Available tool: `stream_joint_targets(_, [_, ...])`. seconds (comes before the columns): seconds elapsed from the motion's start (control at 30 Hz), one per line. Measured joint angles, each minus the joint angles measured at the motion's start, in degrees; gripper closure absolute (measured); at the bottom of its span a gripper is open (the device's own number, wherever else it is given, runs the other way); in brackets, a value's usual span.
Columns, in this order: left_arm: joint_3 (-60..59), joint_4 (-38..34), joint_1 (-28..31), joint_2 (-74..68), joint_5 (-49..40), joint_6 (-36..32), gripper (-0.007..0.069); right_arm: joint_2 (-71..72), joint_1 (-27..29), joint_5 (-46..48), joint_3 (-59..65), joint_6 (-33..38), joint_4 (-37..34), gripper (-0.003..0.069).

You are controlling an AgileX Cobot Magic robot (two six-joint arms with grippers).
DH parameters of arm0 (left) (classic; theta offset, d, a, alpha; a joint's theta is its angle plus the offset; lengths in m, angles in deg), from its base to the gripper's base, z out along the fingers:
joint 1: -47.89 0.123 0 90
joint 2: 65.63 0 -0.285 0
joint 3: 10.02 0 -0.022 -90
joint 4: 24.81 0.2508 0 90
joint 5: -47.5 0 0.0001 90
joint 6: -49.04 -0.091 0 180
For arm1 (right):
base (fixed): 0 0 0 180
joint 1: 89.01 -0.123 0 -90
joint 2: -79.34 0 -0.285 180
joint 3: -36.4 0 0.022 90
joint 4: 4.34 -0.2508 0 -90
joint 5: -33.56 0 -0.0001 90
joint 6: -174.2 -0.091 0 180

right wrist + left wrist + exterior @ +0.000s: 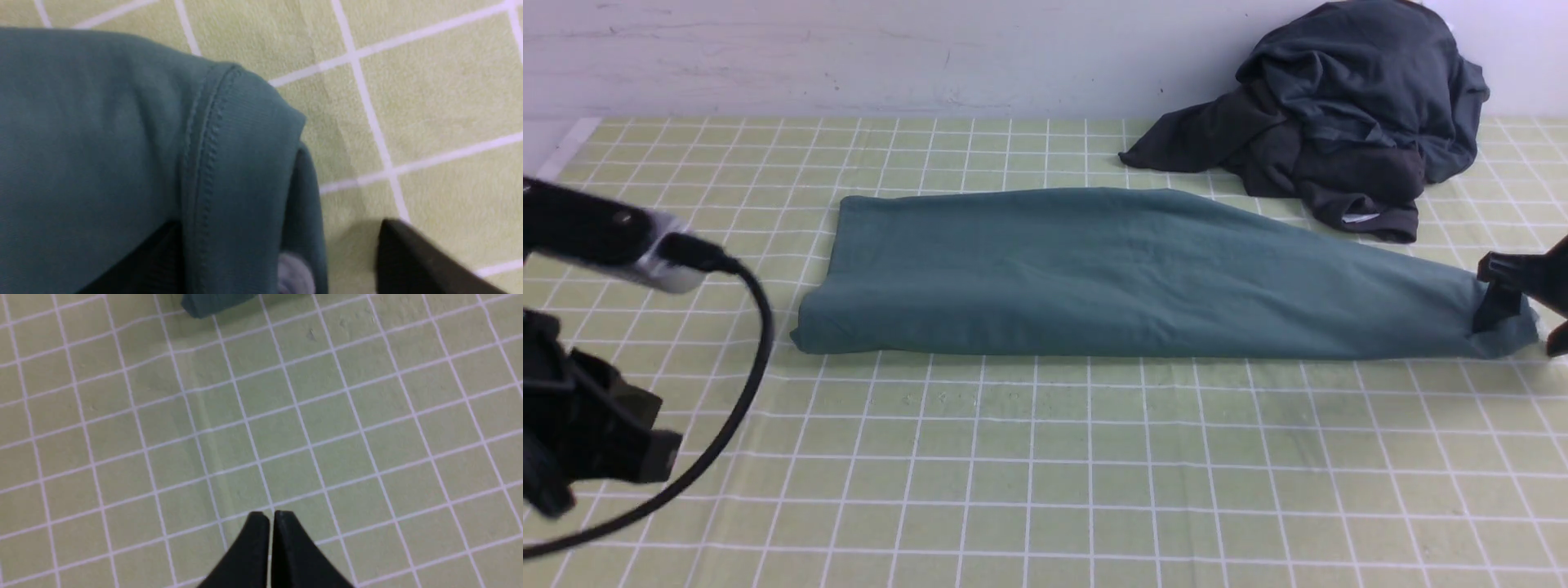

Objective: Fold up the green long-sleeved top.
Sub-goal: Use the right arm to clamp the right edge of the fabric, then use the right arm to drag the right edge of the fabric to the left and folds it over the left edge

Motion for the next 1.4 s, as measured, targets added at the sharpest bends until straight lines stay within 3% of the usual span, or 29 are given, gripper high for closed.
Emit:
stream_joint_targets(0.13, [-7.9,2.7,0.0,9.0,5.4,2.2,0.0625,-0.1,0.0,0.2,-0.1,4.5,-2.4,0.0270])
stream_joint_targets(0.17, [-7.9,2.7,0.0,9.3,5.5,2.3,0.0625,-0.1,0.0,0.2,-0.1,4.7,-2.6,0.0279])
stream_joint_targets(0.3, [-14.1,4.1,0.0,13.2,6.2,4.7,0.0625,0.2,0.0,0.5,-0.1,7.1,-4.5,0.0485])
stream_joint_targets(0.43, [-18.2,4.8,0.0,12.6,6.8,5.1,0.0625,1.0,0.0,0.8,-0.1,7.6,-4.6,0.0622])
stream_joint_targets(0.73, [-18.7,4.4,0.0,12.1,9.3,5.5,0.0625,11.2,0.0,1.9,-0.2,6.4,9.7,0.0639])
stream_joint_targets(0.87, [-18.7,3.7,0.0,12.1,11.5,5.6,0.0625,14.9,-1.0,1.9,-3.2,5.9,8.4,0.0639])
stream_joint_targets(1.07, [-18.7,1.7,0.0,12.1,14.6,5.6,0.0625,17.7,-13.1,-0.1,-14.3,3.5,-3.4,0.0639])
stream_joint_targets(1.17, [-18.7,0.9,0.0,12.1,15.0,5.6,0.0625,16.5,-21.9,-3.6,-17.4,3.5,-5.8,0.0639])
stream_joint_targets(1.2, [-18.7,0.9,0.0,12.1,15.1,5.6,0.0625,16.4,-22.6,-4.3,-17.6,3.5,-6.0,0.0639])
stream_joint_targets(1.3, [-18.7,0.7,0.0,12.1,15.2,5.6,0.0625,12.3,-34.0,-12.3,-19.7,3.7,-6.8,0.0639])
stream_joint_targets(1.4, [-18.7,0.7,0.0,12.1,15.2,5.6,0.0625,8.8,-39.3,-17.6,-19.9,3.9,-7.0,0.0638])
